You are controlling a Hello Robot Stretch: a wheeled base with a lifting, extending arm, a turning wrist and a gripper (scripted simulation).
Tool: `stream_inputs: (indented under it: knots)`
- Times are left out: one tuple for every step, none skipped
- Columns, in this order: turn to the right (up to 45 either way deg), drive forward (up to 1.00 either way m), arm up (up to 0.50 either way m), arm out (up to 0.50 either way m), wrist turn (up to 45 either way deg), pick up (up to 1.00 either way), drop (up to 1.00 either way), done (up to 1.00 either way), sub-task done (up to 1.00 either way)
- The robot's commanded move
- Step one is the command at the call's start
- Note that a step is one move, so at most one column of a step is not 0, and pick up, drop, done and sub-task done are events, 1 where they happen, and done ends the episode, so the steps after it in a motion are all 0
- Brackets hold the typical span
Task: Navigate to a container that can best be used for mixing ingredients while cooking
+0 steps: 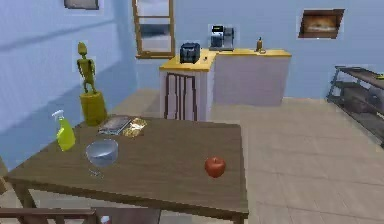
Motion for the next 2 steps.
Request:
stream_inputs:
  knots:
    - [45.0, 0.0, 0.0, 0.0, 0.0, 0.0, 0.0, 0.0, 0.0]
    - [45.0, 0.0, 0.0, 0.0, 0.0, 0.0, 0.0, 0.0, 0.0]
